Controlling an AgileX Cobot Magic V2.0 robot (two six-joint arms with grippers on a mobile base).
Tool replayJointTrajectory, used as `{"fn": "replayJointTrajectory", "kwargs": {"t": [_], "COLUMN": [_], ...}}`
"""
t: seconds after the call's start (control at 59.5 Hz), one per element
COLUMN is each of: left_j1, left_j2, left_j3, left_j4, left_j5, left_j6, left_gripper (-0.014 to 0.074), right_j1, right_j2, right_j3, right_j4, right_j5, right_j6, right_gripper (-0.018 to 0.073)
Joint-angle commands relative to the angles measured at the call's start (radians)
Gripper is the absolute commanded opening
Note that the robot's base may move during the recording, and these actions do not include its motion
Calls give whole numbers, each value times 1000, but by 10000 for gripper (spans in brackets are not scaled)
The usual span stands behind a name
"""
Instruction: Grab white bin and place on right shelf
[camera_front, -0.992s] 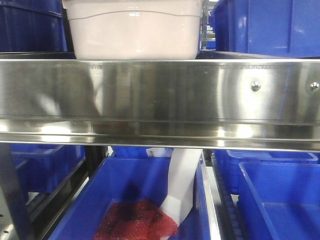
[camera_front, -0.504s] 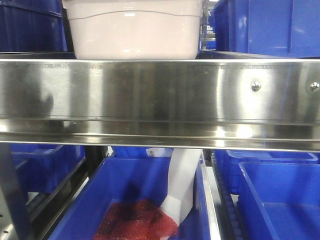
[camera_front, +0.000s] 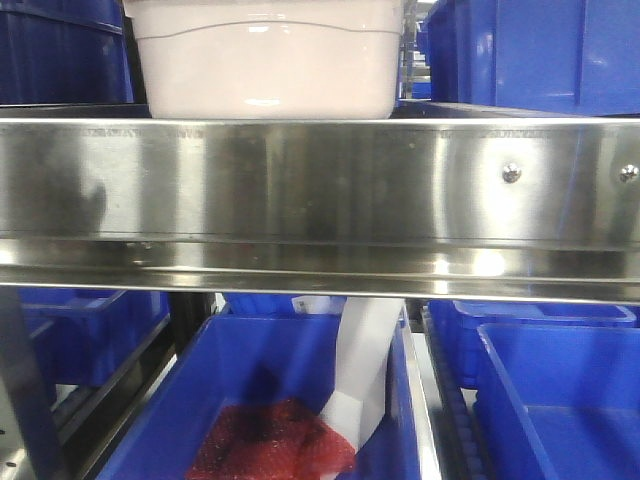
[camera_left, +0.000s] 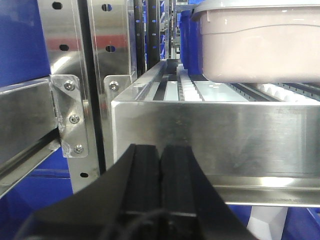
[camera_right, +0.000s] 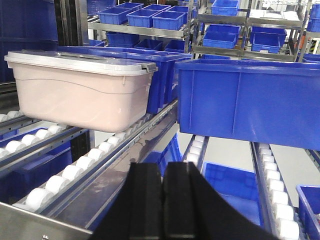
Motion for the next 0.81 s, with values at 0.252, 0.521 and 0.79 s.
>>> {"fn": "replayJointTrajectory", "kwargs": {"t": [0.252,0.521,0.79], "left_j1": [-4,-4,-4], "left_j2": [-14,-14,-14], "left_j3": [9,9,9], "left_j4": [-3,-3,-3], "left_j5": [-93,-93,-93], "left_j6": [-5,-5,-5], "left_gripper": [-126,-126,-126], "right_j1": [-6,-6,-6], "right_j2": [9,10,9], "right_j3": [-28,-23,54], "right_j4": [25,14,-453], "right_j5": [-75,-74,-128], "right_j6": [0,0,388], "right_gripper": [68,68,68]}}
